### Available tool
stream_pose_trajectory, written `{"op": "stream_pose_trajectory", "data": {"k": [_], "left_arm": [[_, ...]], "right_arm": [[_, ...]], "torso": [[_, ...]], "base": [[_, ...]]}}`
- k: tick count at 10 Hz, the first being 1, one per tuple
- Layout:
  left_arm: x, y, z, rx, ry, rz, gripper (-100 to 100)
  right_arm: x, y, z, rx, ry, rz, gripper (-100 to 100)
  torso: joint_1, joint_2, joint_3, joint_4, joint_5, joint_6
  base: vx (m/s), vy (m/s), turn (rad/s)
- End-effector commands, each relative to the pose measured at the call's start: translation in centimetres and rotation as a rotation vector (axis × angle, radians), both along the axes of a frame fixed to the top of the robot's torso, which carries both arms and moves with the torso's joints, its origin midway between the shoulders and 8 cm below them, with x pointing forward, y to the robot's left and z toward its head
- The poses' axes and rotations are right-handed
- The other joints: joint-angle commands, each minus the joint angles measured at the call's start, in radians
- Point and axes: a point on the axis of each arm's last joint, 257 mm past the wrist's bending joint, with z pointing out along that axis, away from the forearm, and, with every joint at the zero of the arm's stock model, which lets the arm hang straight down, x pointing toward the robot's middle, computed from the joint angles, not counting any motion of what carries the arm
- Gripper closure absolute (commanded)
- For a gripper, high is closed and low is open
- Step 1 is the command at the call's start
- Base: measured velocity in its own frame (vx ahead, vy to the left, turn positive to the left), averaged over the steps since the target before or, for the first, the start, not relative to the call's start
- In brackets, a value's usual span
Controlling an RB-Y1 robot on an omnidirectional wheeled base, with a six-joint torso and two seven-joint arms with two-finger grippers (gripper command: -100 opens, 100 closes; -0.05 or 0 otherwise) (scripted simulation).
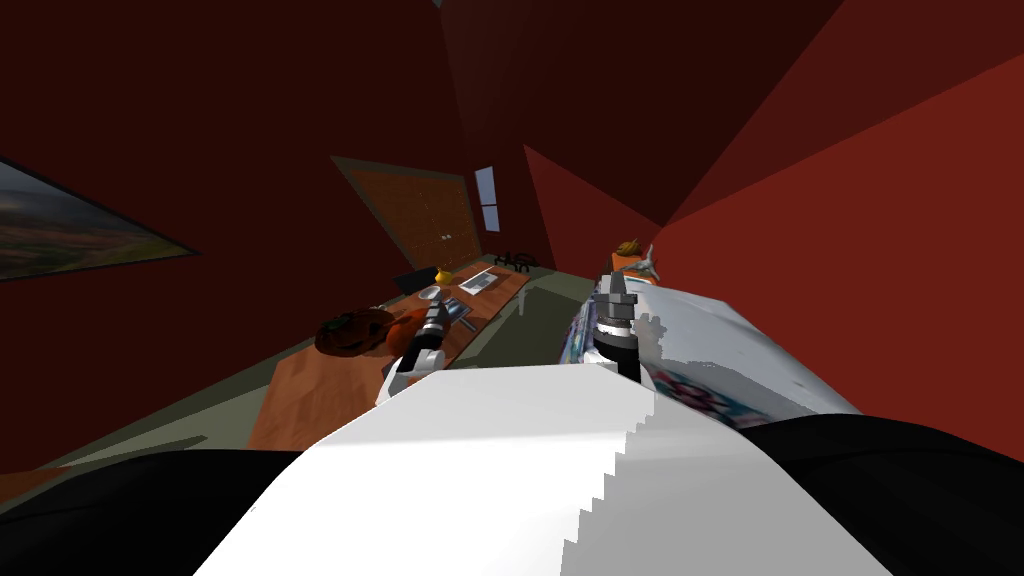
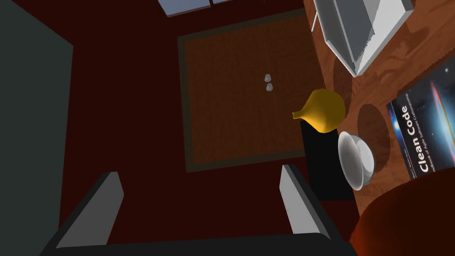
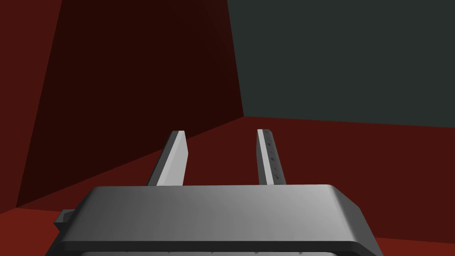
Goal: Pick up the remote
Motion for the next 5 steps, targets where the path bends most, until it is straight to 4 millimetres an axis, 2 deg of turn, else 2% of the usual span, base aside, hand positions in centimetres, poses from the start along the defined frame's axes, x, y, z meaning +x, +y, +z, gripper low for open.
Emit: {"op": "stream_pose_trajectory", "data": {"k": [1, 5], "left_arm": [[0.3, 0.3, -1.2, 0.003, 0.048, 0.008, -100], [1.0, 1.7, -4.5, 0.017, 0.171, 0.024, -100]], "right_arm": [[0.0, 0.0, 0.0, 0.0, 0.0, 0.0, 0], [0.0, 0.0, 0.0, 0.0, 0.0, 0.0, 0]], "torso": [[0.0, 0.0, 0.0, 0.0, 0.0, 0.0], [0.0, -0.001, 0.0, 0.0, 0.0, 0.0]], "base": [[-0.018, -0.002, -0.006], [-0.014, -0.004, -0.009]]}}
